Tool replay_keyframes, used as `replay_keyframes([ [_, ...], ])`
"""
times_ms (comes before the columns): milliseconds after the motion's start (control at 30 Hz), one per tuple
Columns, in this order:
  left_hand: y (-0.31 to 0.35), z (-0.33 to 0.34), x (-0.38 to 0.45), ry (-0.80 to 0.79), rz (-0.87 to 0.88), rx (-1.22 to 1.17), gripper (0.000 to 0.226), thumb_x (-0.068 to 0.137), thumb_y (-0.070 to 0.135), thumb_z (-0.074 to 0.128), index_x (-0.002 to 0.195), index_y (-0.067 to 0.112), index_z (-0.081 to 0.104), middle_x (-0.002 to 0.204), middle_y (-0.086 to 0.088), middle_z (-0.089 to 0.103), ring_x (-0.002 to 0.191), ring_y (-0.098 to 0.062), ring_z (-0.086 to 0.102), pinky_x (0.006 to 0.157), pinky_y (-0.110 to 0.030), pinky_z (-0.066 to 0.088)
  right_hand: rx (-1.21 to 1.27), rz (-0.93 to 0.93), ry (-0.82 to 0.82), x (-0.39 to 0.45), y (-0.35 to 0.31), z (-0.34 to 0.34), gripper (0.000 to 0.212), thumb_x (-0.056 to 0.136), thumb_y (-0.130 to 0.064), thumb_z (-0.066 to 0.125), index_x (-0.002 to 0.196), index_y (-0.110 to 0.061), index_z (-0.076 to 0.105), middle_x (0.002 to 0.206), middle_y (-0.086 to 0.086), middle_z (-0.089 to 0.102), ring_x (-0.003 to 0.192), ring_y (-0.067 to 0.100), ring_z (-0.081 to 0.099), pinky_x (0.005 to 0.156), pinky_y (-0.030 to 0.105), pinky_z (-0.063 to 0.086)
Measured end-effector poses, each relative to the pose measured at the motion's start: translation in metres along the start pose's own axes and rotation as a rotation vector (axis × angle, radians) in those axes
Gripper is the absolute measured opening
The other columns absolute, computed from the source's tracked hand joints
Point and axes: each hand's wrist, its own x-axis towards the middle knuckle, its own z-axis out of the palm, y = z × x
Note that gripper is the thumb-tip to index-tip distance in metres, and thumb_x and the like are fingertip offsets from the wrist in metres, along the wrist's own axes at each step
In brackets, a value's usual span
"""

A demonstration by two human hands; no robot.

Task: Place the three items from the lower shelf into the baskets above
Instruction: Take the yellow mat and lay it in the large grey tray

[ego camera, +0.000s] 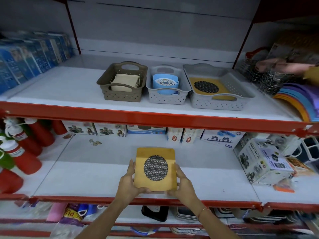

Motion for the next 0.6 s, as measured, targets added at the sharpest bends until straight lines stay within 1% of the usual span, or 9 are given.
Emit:
replay_keyframes([
  [67, 0.009, -0.006, -0.012, 0.0, 0.042, 0.021, 0.139, 0.041, 0.023, 0.095, 0.15, 0.02, 0.009, 0.129, 0.026, 0.042, 0.119, -0.009, 0.047, 0.084, 0.001, 0.04, 0.011, -0.048, 0.055, -0.011, -0.008, -0.001, 0.103, 0.069, -0.002, 0.081, 0.143, -0.038, 0.021, 0.117, -0.022, 0.052, 0.093, -0.009, 0.061, 0.064, 0.005, 0.05],
  [167, 0.027, -0.016, -0.035, 0.011, 0.088, 0.081, 0.13, 0.05, 0.012, 0.094, 0.15, 0.023, 0.012, 0.135, 0.005, 0.047, 0.116, -0.016, 0.05, 0.096, -0.026, 0.047, 0.002, -0.092, 0.082, -0.029, -0.022, -0.007, 0.108, 0.065, -0.005, 0.085, 0.148, -0.032, 0.022, 0.134, -0.004, 0.049, 0.101, 0.004, 0.059, 0.068, 0.003, 0.049],
  [233, 0.038, -0.024, -0.052, 0.01, 0.133, 0.14, 0.126, 0.054, 0.013, 0.092, 0.151, 0.021, 0.012, 0.14, -0.004, 0.045, 0.115, -0.019, 0.052, 0.095, -0.033, 0.048, -0.034, -0.139, 0.105, -0.044, -0.029, -0.011, 0.108, 0.064, -0.007, 0.087, 0.149, -0.031, 0.023, 0.147, -0.001, 0.041, 0.117, 0.011, 0.052, 0.075, -0.001, 0.045],
  [300, 0.051, -0.033, -0.069, 0.008, 0.171, 0.168, 0.125, 0.055, 0.018, 0.093, 0.151, 0.021, 0.013, 0.144, -0.003, 0.04, 0.113, -0.016, 0.051, 0.091, -0.027, 0.048, -0.055, -0.206, 0.121, -0.062, -0.039, -0.015, 0.104, 0.064, -0.01, 0.087, 0.144, -0.036, 0.026, 0.154, -0.006, 0.03, 0.131, 0.01, 0.042, 0.081, -0.003, 0.042],
  [367, 0.064, -0.04, -0.082, 0.0, 0.209, 0.183, 0.126, 0.051, 0.023, 0.094, 0.15, 0.019, 0.016, 0.146, 0.001, 0.037, 0.112, -0.013, 0.05, 0.088, -0.021, 0.046, -0.059, -0.259, 0.122, -0.078, -0.051, -0.02, 0.099, 0.063, -0.014, 0.089, 0.139, -0.04, 0.03, 0.157, -0.01, 0.024, 0.136, 0.009, 0.038, 0.084, -0.002, 0.041],
  [433, 0.079, -0.048, -0.094, -0.006, 0.249, 0.184, 0.124, 0.048, 0.025, 0.095, 0.148, 0.02, 0.023, 0.139, 0.006, 0.044, 0.104, -0.01, 0.054, 0.081, -0.013, 0.046, -0.068, -0.283, 0.121, -0.095, -0.065, -0.029, 0.095, 0.061, -0.019, 0.09, 0.138, -0.038, 0.039, 0.158, -0.012, 0.022, 0.135, 0.005, 0.037, 0.086, -0.001, 0.041],
  [500, 0.097, -0.055, -0.103, -0.007, 0.305, 0.171, 0.121, 0.046, 0.024, 0.095, 0.145, 0.025, 0.027, 0.129, 0.011, 0.049, 0.097, -0.005, 0.056, 0.071, -0.002, 0.044, -0.087, -0.317, 0.123, -0.111, -0.08, -0.04, 0.091, 0.059, -0.024, 0.091, 0.137, -0.035, 0.047, 0.158, -0.014, 0.021, 0.132, 0.003, 0.039, 0.093, 0.007, 0.042],
  [533, 0.107, -0.058, -0.107, -0.009, 0.329, 0.164, 0.121, 0.046, 0.024, 0.095, 0.145, 0.024, 0.027, 0.126, 0.014, 0.05, 0.096, -0.005, 0.057, 0.069, 0.0, 0.043, -0.105, -0.338, 0.127, -0.119, -0.087, -0.046, 0.088, 0.058, -0.027, 0.091, 0.135, -0.038, 0.049, 0.158, -0.015, 0.02, 0.13, 0.004, 0.042, 0.094, 0.011, 0.042],
  [600, 0.126, -0.064, -0.111, -0.018, 0.386, 0.143, 0.121, 0.046, 0.023, 0.095, 0.146, 0.023, 0.027, 0.119, 0.022, 0.053, 0.094, -0.006, 0.058, 0.067, 0.002, 0.042, -0.151, -0.378, 0.142, -0.133, -0.103, -0.059, 0.082, 0.058, -0.033, 0.09, 0.128, -0.048, 0.05, 0.156, -0.017, 0.019, 0.124, 0.003, 0.046, 0.092, 0.011, 0.043],
])
